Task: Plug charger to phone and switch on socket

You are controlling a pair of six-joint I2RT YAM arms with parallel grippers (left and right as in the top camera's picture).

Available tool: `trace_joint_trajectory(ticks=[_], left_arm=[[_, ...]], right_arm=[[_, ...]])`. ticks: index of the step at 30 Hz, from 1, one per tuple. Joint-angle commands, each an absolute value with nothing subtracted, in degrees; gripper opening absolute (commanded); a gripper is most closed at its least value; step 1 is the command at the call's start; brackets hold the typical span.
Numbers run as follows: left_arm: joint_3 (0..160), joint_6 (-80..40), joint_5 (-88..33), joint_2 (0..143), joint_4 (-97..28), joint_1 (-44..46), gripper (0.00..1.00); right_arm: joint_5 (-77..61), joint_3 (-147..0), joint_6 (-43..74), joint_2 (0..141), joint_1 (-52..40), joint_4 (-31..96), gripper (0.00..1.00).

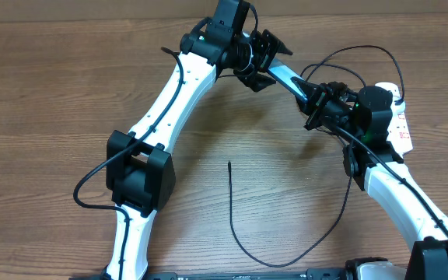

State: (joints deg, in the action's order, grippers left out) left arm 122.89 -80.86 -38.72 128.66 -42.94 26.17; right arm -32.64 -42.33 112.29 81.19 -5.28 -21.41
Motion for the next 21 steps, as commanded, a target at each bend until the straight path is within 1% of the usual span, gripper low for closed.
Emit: trace_joint_trajectory(ticks=[1, 4, 5, 15, 21], left_arm=[[124.3, -80.8, -38.3, 128.6, -42.8, 26.3, 0.64], [124.3, -80.1, -38.3, 128.6, -42.8, 26.5, 0.54], [124.3, -79.9, -38.3, 128.6, -42.8, 26.5, 0.52], [124.3, -79.3, -36.4, 128.6, -42.8, 27.1, 0.42], [124.3, -78.4, -35.7, 128.6, -42.9, 27.1, 0.32]], right_arm=[[-33.1, -43.5, 112.5, 80.8, -5.1, -22.5, 0.04], [-33.2, -43.5, 112.5, 80.8, -5.1, -22.5, 0.04], [-33.2, -43.5, 112.5, 80.8, -5.1, -22.5, 0.04], [-33.2, -43.5, 112.6, 80.8, -5.2, -22.5, 0.04], [-33.2, -43.5, 112.7, 80.8, -5.2, -22.5, 0.04]])
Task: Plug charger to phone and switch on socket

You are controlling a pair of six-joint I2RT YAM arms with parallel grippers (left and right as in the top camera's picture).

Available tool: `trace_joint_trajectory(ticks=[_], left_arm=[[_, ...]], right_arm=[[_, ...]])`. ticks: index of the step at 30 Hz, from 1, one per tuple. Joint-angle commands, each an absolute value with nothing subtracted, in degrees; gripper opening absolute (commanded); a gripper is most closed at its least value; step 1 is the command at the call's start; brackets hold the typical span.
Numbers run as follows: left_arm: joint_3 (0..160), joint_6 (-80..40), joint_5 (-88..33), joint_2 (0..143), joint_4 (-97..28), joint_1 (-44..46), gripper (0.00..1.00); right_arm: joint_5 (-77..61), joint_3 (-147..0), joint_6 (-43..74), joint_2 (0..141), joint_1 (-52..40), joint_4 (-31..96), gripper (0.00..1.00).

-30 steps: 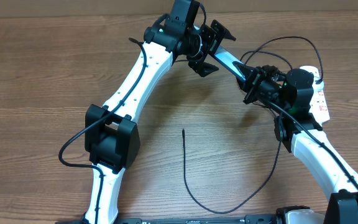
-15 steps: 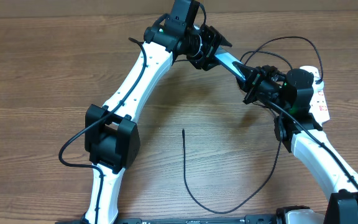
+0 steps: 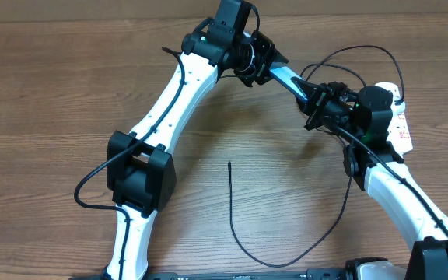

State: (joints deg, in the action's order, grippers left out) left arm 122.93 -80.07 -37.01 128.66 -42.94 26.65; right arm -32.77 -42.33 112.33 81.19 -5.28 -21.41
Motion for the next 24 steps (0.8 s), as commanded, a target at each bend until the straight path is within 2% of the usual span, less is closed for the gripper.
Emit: trace_joint_trajectory(ticks=[1, 5, 24], left_arm=[[124.3, -78.1, -35.3, 128.6, -43.0, 27.1, 0.31], [124.3, -76.6, -34.3, 128.6, -43.2, 27.1, 0.27], [124.3, -76.7, -33.5, 128.6, -43.2, 27.8, 0.25]], right_arm=[[-33.3, -43.5, 112.7, 80.8, -5.2, -22.5, 0.04], [-33.4, -43.5, 112.7, 80.8, -5.2, -22.5, 0.04], [-36.1, -43.5, 118.7, 80.8, -5.2, -22.5, 0.04]])
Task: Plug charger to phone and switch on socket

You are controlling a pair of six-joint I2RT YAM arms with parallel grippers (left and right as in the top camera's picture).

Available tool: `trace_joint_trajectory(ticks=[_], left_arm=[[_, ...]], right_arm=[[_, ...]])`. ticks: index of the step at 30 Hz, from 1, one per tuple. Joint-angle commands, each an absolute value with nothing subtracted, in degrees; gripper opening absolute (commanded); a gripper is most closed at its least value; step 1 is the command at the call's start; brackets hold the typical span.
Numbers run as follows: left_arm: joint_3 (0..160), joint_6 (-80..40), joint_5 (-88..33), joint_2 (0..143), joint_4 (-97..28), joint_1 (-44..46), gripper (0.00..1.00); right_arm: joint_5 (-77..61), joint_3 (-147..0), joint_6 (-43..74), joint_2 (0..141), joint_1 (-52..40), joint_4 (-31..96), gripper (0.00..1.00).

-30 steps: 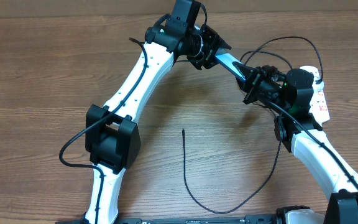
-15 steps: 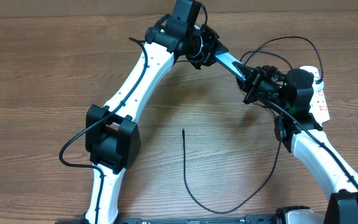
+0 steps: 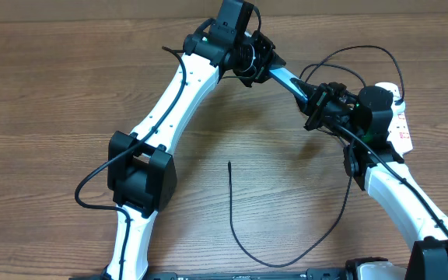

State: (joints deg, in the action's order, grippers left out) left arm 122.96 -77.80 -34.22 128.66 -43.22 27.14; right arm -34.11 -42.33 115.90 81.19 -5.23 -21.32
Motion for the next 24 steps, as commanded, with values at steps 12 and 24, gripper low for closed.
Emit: trace_joint_trajectory(ticks=[12, 24], left_arm=[[124.3, -76.7, -32.4, 128.6, -43.2, 27.8, 0.23], [124.3, -76.7, -32.4, 128.6, -43.2, 27.8, 0.3]], right_arm=[[-36.2, -43.5, 118.7, 80.8, -5.2, -22.5, 0.04], [-36.4, -43.5, 121.2, 80.8, -5.2, -22.2, 0.04]])
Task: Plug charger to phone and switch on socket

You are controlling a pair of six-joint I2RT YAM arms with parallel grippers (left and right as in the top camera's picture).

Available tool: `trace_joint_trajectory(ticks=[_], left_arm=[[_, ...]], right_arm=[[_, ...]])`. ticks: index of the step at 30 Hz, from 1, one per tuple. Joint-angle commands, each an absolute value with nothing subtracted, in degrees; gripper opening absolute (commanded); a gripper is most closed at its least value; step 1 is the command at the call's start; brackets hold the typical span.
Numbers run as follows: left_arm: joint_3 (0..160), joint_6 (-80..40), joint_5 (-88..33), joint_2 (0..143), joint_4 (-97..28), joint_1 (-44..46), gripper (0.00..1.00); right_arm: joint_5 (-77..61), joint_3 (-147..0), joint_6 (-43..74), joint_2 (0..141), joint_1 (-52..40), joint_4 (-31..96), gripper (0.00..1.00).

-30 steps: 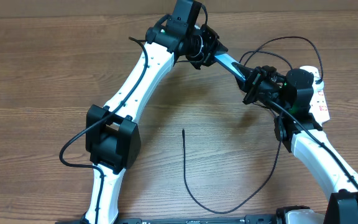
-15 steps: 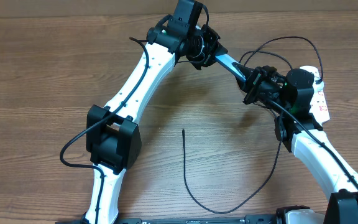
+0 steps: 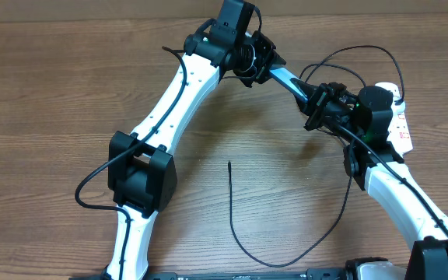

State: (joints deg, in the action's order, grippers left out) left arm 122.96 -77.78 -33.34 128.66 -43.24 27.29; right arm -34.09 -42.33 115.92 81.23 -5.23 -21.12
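The phone (image 3: 288, 78), a thin slab with a blue edge, is held off the table between both grippers at the back right. My left gripper (image 3: 264, 68) is shut on its upper-left end. The lower-right end is gripped by my right gripper (image 3: 311, 99). The black charger cable (image 3: 236, 233) lies on the table, and its free plug tip (image 3: 229, 164) points away from me at mid-table, well short of the phone. The white socket strip (image 3: 400, 117) sits at the right, partly hidden under the right arm.
A thin black wire loop (image 3: 356, 50) arcs behind the right wrist near the socket strip. The charger cable curves along the front edge and runs up under the right arm (image 3: 395, 194). The left arm (image 3: 169, 109) crosses the table's left middle.
At first my left gripper stood open around the phone's upper-left end while the right gripper held the other end. Its fingers were then closer together, then shut on the phone. Both grippers hold it now; the cable has stayed where it lay.
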Motion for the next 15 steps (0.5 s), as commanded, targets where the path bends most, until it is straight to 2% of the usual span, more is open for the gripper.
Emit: trace_joint_trajectory(ticks=[1, 4, 7, 12, 15], left_arm=[[124.3, -76.7, -32.4, 128.6, -43.2, 27.8, 0.3], [124.3, -76.7, -32.4, 128.6, -43.2, 27.8, 0.23], [124.3, -76.7, -32.4, 128.6, -43.2, 27.8, 0.22], [124.3, -76.7, -32.4, 128.6, -43.2, 27.8, 0.21], [124.3, -76.7, -32.4, 128.6, -43.3, 27.8, 0.27]], right_arm=[[-36.4, -43.5, 121.6, 80.8, -5.2, -22.2, 0.04], [-36.8, -43.5, 121.5, 80.8, -5.2, -22.2, 0.04], [-37.2, -43.5, 121.5, 80.8, -5.2, -22.2, 0.04], [-37.2, -43.5, 121.5, 80.8, -5.2, -22.2, 0.04], [-37.6, -43.5, 121.6, 80.8, -5.2, -22.2, 0.04]])
